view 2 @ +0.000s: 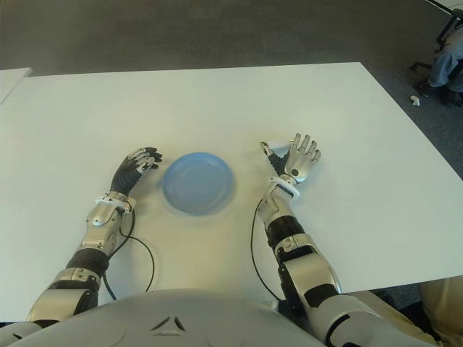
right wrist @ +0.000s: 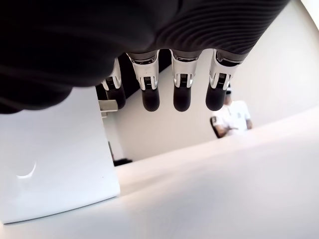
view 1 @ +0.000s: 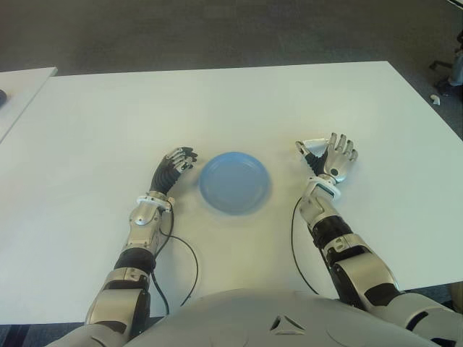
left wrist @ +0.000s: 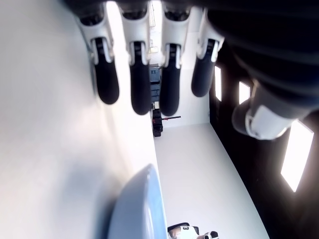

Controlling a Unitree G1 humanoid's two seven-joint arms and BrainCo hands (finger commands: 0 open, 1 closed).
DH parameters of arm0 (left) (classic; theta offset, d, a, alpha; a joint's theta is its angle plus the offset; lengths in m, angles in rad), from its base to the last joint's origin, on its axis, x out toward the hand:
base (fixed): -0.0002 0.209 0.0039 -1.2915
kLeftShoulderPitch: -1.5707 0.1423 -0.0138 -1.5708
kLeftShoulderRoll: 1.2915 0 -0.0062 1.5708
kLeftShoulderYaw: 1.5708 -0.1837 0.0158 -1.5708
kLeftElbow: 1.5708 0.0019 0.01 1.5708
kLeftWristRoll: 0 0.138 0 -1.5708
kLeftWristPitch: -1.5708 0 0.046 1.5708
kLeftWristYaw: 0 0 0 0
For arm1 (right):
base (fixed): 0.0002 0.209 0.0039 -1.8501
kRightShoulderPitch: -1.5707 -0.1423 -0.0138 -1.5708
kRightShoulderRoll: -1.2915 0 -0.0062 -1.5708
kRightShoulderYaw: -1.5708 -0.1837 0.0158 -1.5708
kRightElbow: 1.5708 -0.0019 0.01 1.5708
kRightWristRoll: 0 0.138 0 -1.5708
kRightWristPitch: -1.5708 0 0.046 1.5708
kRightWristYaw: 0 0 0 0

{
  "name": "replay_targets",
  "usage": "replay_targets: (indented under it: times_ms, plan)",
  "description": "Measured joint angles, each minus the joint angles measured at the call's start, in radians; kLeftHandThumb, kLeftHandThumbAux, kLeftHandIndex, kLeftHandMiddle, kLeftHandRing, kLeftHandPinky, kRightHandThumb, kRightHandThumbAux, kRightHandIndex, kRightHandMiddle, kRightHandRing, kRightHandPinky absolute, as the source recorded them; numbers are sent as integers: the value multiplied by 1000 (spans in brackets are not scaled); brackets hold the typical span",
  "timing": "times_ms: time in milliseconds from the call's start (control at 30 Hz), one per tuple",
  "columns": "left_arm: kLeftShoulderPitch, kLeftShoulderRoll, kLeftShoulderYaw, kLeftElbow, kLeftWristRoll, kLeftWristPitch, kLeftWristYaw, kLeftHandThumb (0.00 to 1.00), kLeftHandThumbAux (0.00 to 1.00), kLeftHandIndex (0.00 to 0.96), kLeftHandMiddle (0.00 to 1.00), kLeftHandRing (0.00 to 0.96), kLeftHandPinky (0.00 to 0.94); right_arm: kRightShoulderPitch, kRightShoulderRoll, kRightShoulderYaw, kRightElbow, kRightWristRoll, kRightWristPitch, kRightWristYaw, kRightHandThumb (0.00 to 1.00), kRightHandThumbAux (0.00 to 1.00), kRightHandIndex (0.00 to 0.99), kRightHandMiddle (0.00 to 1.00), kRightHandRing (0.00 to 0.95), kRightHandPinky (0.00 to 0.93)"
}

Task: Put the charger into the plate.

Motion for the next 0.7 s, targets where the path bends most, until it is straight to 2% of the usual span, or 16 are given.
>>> replay_targets:
  times_ms: [233, 367, 633, 700]
  plan:
    - [0, 0, 0, 1, 0, 0, 0, 96, 521, 290, 349, 347, 344, -34, 4, 13, 55, 7, -1, 1, 370, 69, 0, 0, 0, 0]
    - [0, -1, 1, 2, 0, -2, 0, 76, 533, 291, 345, 335, 309, -52, 8, 17, 85, 12, -3, 3, 364, 68, 0, 0, 0, 0]
    - [0, 0, -3, 9, 2, -9, 0, 56, 535, 288, 352, 343, 351, -74, 12, 29, 128, 15, -3, 15, 344, 69, 0, 0, 0, 0]
    - [0, 0, -4, 11, 2, -10, 0, 53, 533, 285, 350, 340, 334, -77, 12, 34, 134, 15, -3, 19, 337, 69, 0, 0, 0, 0]
